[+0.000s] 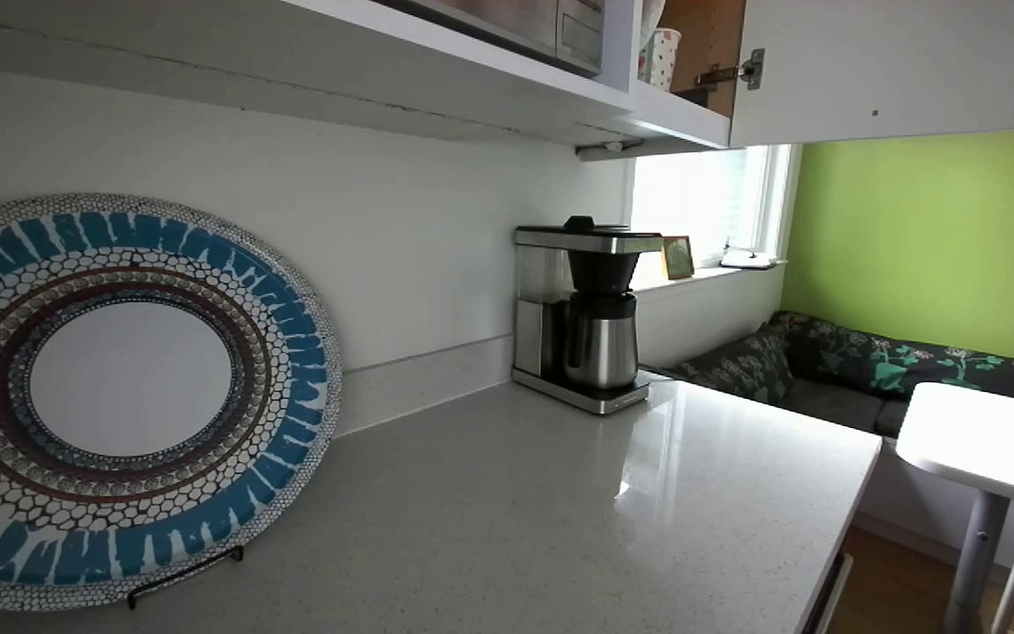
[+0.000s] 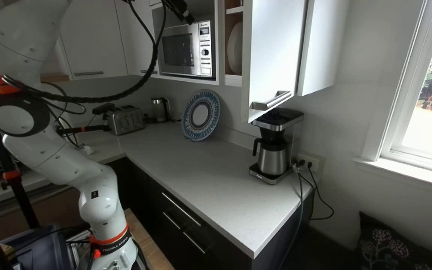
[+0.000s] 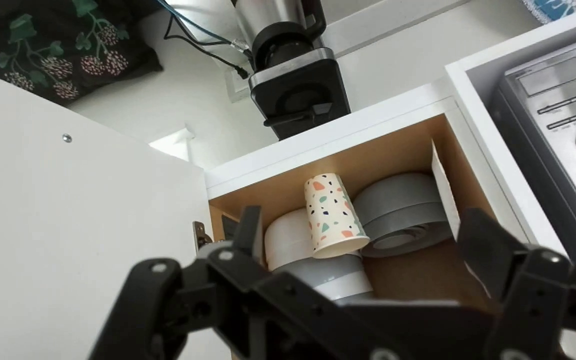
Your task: Put the white plate into the cupboard
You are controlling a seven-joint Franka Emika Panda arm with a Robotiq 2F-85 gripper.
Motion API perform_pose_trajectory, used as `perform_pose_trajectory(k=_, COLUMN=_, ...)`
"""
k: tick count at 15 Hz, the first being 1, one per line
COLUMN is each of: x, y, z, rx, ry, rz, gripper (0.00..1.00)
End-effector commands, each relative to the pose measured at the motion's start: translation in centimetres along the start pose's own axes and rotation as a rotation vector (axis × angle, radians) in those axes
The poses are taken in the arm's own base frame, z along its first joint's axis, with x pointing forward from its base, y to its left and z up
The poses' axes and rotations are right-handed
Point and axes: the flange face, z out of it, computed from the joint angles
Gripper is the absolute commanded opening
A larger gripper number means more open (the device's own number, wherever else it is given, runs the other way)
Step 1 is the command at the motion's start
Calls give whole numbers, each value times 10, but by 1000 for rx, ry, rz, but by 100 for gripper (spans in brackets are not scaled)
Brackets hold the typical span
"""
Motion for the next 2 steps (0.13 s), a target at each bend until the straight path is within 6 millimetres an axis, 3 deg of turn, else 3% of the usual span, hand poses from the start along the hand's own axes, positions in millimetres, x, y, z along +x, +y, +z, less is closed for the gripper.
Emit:
perform_pose_trajectory(k=1, x=1, y=0, z=1, rx=0, ry=-3, rz=0, gripper=100)
perform_pose_trajectory(k=2, x=1, y=1, z=2, rx=0, ry=-5, rz=0, gripper=100)
